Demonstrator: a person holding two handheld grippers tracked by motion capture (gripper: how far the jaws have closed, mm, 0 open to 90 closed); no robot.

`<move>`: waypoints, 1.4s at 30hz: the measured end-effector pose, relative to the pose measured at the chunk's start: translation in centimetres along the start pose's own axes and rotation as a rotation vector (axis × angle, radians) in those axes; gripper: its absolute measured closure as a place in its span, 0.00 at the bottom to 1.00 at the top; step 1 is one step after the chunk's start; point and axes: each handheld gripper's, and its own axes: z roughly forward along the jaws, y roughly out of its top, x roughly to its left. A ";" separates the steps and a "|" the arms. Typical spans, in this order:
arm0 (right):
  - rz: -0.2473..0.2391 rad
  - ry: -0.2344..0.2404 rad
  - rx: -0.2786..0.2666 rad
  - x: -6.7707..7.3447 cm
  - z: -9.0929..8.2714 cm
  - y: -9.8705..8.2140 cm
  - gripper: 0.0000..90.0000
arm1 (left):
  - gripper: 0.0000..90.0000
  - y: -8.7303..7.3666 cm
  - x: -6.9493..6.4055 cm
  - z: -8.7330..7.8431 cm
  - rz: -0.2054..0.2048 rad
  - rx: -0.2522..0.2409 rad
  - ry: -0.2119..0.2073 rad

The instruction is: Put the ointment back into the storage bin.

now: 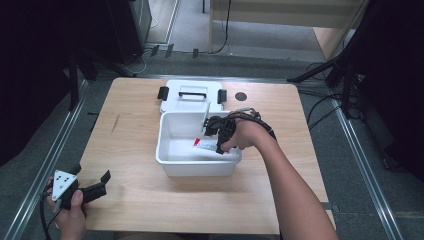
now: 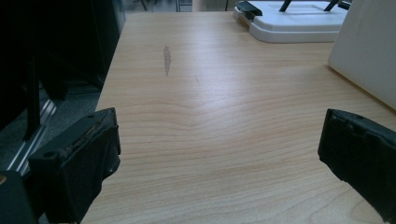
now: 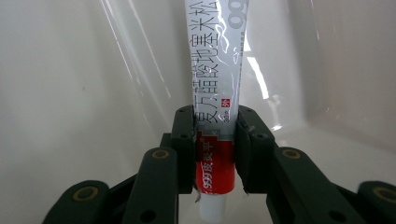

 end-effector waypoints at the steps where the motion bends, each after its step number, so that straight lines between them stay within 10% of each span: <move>1: -0.006 -0.001 -0.006 0.0 0.1 0.1 0.81 | 0.00 0.0 0.0 0.0 0.000 0.001 0.000; 38: -0.029 -0.005 0.140 0.4 2.4 1.1 0.80 | 0.00 0.0 0.0 0.0 -0.002 0.002 -0.003; 42: -0.018 -0.032 0.123 0.7 2.2 1.2 0.53 | 0.00 0.0 0.0 0.0 -0.004 0.002 -0.003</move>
